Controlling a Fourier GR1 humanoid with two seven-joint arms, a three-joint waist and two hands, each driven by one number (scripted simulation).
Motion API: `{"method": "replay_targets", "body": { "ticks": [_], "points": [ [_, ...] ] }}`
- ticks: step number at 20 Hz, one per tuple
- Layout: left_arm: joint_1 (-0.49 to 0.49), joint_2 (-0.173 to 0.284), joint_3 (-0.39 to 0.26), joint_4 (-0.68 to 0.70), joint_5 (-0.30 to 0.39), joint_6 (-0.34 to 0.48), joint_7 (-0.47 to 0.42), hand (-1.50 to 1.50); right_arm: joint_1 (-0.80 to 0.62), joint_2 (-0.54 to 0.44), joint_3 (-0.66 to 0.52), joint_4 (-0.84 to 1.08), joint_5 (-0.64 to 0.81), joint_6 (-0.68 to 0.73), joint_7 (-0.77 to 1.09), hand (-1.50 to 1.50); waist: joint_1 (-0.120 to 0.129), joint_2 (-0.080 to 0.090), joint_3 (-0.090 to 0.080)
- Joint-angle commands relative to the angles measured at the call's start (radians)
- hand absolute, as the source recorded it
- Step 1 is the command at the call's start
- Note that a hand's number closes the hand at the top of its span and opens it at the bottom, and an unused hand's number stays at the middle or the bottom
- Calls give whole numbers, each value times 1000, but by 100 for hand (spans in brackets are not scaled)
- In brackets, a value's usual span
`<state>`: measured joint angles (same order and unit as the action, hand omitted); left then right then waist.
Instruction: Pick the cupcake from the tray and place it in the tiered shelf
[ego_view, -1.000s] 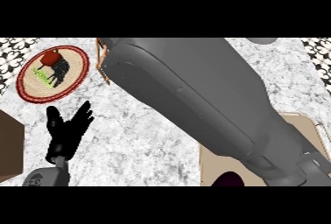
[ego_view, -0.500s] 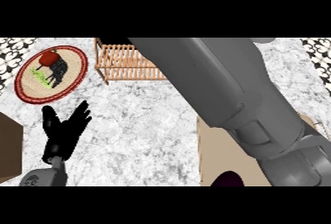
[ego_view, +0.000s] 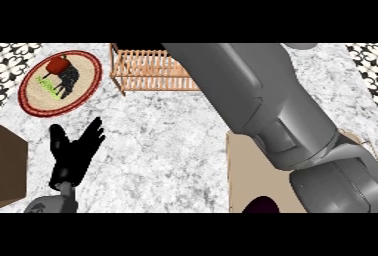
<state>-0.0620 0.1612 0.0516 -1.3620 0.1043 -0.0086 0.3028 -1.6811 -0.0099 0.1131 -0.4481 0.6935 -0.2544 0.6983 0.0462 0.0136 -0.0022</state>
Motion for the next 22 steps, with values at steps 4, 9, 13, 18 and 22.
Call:
{"method": "replay_targets", "body": {
  "ticks": [4,9,13,18,22],
  "points": [
    [-51,12,15,33,-7,3,5,0,-8,-10,-44,118,7,-76,-138,150,-1,5,0],
    [25,2,13,40,3,-23,-45,0,-37,-36,-78,141,-12,-41,-195,150,-3,0,0],
    [-22,-19,5,46,-24,23,-24,0,-30,-5,-68,171,7,-59,-203,150,-12,-2,0],
    [-20,7,14,12,2,-11,20,0,-59,-7,-141,162,-37,-174,-127,150,-1,-1,1],
    [13,50,45,24,26,-61,-19,0,-2,-7,-192,149,-72,-287,-179,-150,3,1,1]
  ]
}}
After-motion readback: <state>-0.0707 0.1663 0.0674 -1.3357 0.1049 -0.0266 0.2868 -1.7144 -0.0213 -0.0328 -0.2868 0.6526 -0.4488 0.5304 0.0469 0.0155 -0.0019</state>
